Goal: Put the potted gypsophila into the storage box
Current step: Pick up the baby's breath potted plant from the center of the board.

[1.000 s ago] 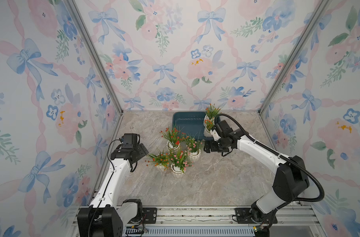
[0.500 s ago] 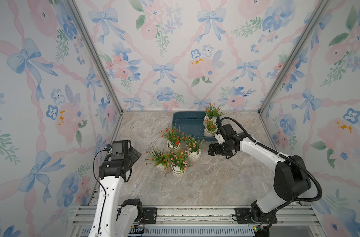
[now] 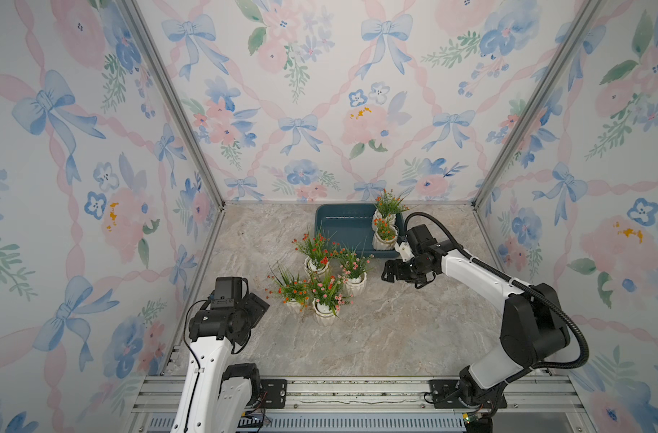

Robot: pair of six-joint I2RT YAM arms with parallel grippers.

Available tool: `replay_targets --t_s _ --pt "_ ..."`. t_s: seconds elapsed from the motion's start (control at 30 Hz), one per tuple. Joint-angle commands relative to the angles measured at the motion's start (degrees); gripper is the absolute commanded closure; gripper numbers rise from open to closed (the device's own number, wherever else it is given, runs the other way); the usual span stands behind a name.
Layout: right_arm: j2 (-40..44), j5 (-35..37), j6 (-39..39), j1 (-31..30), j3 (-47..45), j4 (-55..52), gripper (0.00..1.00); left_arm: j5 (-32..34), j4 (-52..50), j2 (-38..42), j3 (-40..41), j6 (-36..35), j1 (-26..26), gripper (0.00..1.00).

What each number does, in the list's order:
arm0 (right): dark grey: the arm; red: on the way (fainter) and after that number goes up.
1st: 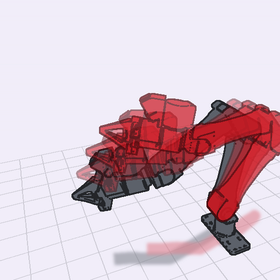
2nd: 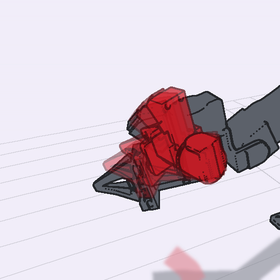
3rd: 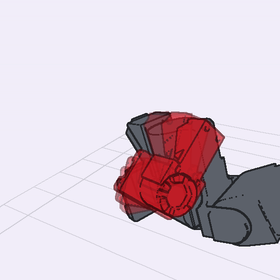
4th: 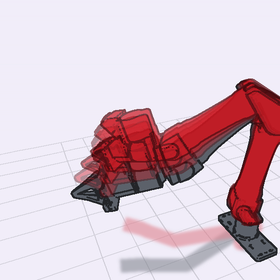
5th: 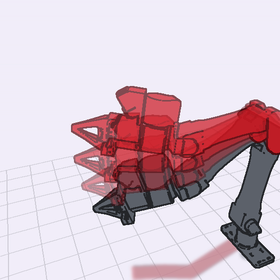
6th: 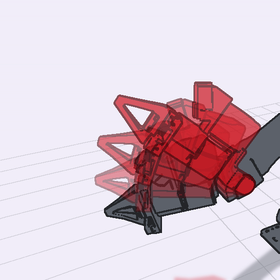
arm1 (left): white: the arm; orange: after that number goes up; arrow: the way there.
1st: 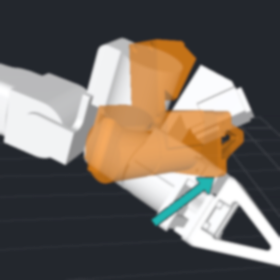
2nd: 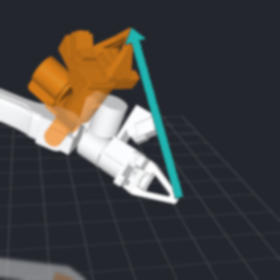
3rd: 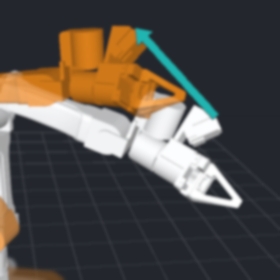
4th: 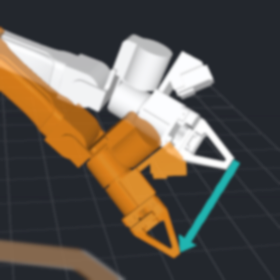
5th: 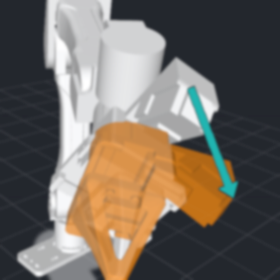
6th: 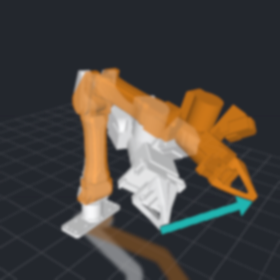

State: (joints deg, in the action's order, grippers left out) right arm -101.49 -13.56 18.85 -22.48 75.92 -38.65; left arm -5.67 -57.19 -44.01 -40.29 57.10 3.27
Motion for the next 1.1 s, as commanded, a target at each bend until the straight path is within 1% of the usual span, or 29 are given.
replay_targets --t_s 0.0,0.07,0.17,0.27,0.43,0.7,0.8,0.97,1.07 --pt "-1.08 -0.90 -0.75 0.56 0.03 0.69 0.09 -2.69 2.62 -2.50 -0.23 1.52 -2.53 0.22" --pt "-0.89 -0.52 -0.96 0.59 0.10 0.53 0.09 -3.21 5.45 -4.39 -0.02 3.09 -5.28 0.26" --pt "-0.55 -0.33 -1.17 0.85 -0.04 0.34 0.09 -2.32 8.17 -7.96 -0.78 4.24 -8.88 0.26" --pt "-0.46 -0.23 -1.19 1.03 -0.08 0.33 0.09 -2.11 10.40 -11.36 -1.01 4.00 -10.36 0.26" --pt "-0.42 -0.21 -1.25 1.23 -0.17 0.41 0.09 -0.30 13.21 -13.73 -1.26 3.80 -10.83 0.27" --pt "-0.49 -0.15 -1.21 1.28 -0.25 0.34 0.09 -2.43 17.48 -15.57 -0.13 4.59 -11.31 0.27" --pt "-0.63 -0.15 -1.19 1.30 -0.26 0.33 0.09 -2.03 18.13 -16.47 -0.40 4.38 -11.53 0.32" --pt "-0.55 -0.15 -1.28 1.30 -0.20 0.33 0.09 -0.85 18.67 -18.62 -0.66 3.90 -12.07 0.35" --pt "-0.51 -0.10 -1.33 1.30 -0.33 0.29 0.09 0.34 18.70 -19.90 -1.43 3.72 -13.06 0.38"
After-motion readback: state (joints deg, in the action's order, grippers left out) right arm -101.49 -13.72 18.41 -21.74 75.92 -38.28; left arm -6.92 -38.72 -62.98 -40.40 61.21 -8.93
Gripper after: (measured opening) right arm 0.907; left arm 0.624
